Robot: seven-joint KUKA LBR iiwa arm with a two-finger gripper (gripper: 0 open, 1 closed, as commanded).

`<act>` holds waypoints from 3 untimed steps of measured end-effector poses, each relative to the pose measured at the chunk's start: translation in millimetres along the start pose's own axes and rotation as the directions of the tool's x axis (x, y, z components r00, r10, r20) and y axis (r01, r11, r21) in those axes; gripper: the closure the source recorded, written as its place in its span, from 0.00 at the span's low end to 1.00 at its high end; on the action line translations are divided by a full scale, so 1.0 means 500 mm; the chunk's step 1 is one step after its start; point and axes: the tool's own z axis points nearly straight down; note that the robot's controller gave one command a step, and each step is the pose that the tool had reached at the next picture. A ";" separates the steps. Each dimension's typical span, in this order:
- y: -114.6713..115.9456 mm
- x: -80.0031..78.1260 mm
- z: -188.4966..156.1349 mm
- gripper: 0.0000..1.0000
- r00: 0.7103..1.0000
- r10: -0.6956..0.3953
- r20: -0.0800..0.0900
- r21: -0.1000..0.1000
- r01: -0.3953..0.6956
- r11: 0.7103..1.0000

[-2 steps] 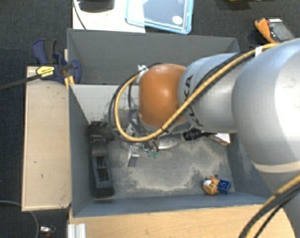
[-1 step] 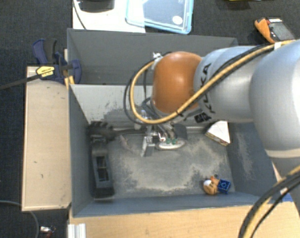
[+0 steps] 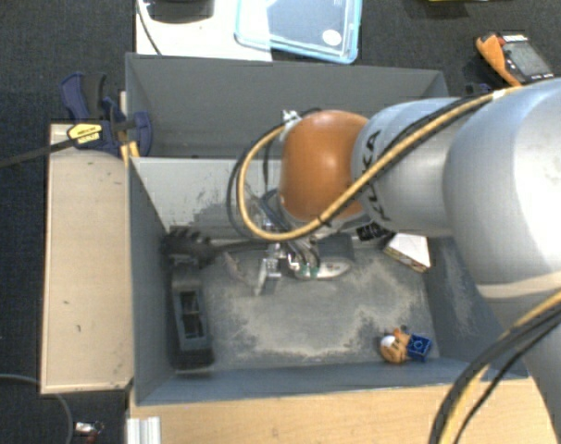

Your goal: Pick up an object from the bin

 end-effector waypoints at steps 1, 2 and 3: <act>-0.098 -0.007 0.003 1.00 1.000 0.014 -0.007 0.008 -0.014 1.000; -0.098 -0.007 0.003 1.00 1.000 0.018 -0.007 0.008 -0.018 1.000; -0.098 -0.002 -0.063 1.00 1.000 0.021 -0.017 0.010 -0.021 1.000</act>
Offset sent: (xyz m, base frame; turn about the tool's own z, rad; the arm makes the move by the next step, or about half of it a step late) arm 0.0000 0.0000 0.0000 0.0000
